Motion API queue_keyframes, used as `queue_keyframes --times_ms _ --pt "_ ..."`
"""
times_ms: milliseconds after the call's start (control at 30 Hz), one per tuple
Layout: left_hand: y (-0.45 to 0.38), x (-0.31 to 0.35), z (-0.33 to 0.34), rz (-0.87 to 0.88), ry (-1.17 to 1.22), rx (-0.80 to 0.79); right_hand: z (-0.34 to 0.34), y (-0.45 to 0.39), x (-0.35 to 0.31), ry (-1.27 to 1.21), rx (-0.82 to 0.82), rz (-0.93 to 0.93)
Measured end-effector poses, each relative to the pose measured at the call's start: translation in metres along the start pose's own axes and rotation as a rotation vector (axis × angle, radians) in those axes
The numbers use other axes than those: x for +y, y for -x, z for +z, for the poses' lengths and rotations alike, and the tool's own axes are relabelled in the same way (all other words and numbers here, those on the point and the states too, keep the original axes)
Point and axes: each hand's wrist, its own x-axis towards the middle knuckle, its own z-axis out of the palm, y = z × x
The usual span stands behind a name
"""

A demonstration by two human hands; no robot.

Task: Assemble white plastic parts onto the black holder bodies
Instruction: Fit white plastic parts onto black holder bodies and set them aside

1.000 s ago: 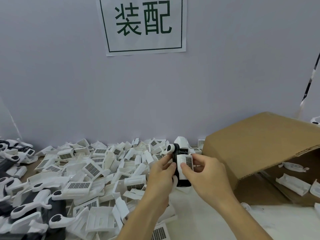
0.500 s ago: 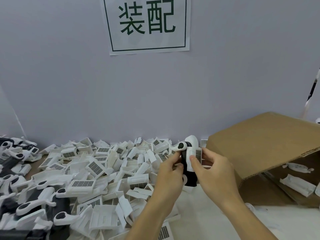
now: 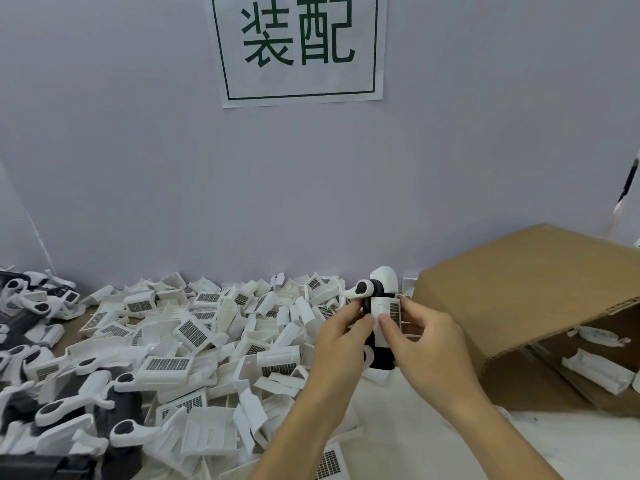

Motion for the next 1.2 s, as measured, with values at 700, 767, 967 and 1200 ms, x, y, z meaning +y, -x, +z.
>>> queue_keyframes --times_ms 700,767,967,1200 --pt "-0.004 -0.004 -0.002 -0.021 0.119 0.021 0.003 0.005 -0.025 -0.589 -0.184 0.347" --pt "-0.005 -0.005 0.0 -0.008 0.103 0.042 0.004 0.006 -0.026 -0.663 -0.177 0.375" --pt "-0.005 -0.009 0.0 0.013 0.035 0.092 0.008 0.008 -0.026 -0.7 -0.128 0.401" --pt "-0.005 -0.01 0.001 -0.014 -0.032 0.13 0.01 0.009 -0.025 -0.676 -0.061 0.426"
